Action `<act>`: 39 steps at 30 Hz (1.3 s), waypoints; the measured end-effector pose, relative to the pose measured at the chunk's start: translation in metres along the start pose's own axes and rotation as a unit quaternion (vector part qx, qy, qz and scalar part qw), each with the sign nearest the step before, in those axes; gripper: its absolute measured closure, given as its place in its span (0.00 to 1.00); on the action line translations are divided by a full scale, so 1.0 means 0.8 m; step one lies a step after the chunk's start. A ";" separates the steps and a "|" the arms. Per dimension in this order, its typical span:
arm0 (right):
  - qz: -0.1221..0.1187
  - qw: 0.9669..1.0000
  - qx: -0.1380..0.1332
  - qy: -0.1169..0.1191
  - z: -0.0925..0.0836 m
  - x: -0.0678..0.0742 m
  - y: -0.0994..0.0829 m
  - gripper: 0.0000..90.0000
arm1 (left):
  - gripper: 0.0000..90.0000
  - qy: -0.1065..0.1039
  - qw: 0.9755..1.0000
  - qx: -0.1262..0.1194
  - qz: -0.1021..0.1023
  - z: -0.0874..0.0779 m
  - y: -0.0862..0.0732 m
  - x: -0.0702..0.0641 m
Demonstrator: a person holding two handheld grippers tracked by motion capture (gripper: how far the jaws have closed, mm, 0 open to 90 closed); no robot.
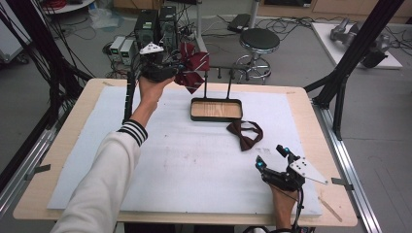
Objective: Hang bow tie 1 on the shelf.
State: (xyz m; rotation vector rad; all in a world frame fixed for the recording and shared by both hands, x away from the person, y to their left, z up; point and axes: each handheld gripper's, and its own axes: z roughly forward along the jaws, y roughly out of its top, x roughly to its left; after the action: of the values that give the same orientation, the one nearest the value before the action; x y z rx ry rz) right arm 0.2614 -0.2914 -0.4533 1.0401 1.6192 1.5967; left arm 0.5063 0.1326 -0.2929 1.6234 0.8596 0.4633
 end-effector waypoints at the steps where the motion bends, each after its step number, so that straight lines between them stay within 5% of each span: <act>1: 0.000 1.000 0.000 -0.001 0.000 0.000 0.000 0.12 | 0.83 0.003 1.000 0.002 0.000 -0.002 -0.001 0.002; 23: -0.004 1.000 -0.002 -0.001 0.000 0.000 0.000 0.12 | 0.81 0.019 1.000 0.013 -0.002 -0.013 -0.009 0.016; 30: -0.005 1.000 -0.001 0.000 0.000 0.000 0.000 0.12 | 0.65 0.016 1.000 0.008 -0.010 -0.018 -0.010 0.018; 34: -0.005 1.000 0.000 0.000 0.000 0.000 0.000 0.12 | 0.45 0.024 1.000 0.004 -0.005 -0.020 -0.009 0.018; 39: -0.003 1.000 0.000 -0.001 0.000 0.001 0.000 0.12 | 0.38 0.022 1.000 -0.002 0.000 -0.025 -0.009 0.018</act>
State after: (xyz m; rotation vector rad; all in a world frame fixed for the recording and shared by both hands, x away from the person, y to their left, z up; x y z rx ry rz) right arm 0.2613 -0.2909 -0.4534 1.0340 1.6195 1.5922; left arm 0.4998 0.1568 -0.2972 1.6139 0.8914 0.5022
